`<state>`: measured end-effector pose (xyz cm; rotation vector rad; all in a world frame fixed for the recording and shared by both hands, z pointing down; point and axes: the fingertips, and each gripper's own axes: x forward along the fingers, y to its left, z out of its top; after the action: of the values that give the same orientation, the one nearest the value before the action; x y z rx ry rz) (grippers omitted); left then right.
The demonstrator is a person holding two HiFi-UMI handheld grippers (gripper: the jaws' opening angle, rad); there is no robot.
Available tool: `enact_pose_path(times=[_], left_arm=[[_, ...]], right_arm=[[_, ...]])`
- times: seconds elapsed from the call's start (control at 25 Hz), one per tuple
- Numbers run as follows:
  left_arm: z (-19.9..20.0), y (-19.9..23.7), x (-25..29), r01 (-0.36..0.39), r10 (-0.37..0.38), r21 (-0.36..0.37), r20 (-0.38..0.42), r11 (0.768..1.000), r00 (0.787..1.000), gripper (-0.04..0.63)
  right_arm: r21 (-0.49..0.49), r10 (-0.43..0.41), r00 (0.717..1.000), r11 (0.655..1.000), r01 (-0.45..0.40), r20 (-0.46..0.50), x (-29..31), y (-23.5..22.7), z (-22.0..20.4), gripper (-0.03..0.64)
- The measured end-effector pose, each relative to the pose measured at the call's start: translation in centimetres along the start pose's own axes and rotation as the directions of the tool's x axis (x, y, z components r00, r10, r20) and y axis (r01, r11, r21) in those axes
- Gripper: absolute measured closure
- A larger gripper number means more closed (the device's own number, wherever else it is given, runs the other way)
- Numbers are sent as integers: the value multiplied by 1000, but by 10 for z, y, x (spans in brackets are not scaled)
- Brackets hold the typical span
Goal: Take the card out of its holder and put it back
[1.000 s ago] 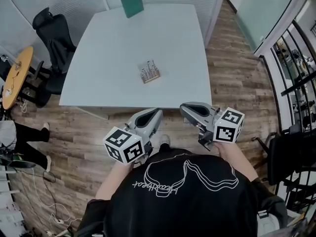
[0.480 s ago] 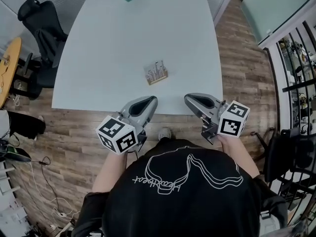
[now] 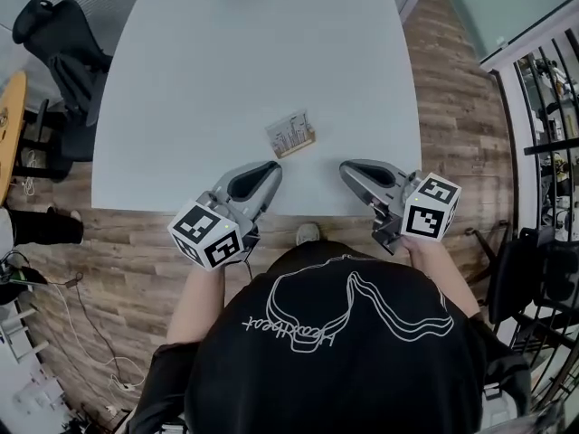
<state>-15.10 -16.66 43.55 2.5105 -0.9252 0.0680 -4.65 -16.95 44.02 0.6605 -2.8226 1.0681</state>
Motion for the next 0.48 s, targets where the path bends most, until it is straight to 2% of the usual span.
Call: enact_pose_path(times=[0.12, 0.36, 0.48], left_arm=[[-8, 18, 7, -11, 12, 27, -33, 1000, 999, 564], [-23, 46, 19, 6, -4, 21, -63, 1000, 998, 509], [-30, 61, 20, -4, 10, 69, -93, 998, 996, 487]], right_arm=[[8, -10, 1000, 1000, 10, -14, 7, -11, -2, 607], [33, -39, 999, 999, 40, -29, 13, -30, -6, 607], [35, -60, 998, 998, 61, -32, 16, -37, -3, 607]])
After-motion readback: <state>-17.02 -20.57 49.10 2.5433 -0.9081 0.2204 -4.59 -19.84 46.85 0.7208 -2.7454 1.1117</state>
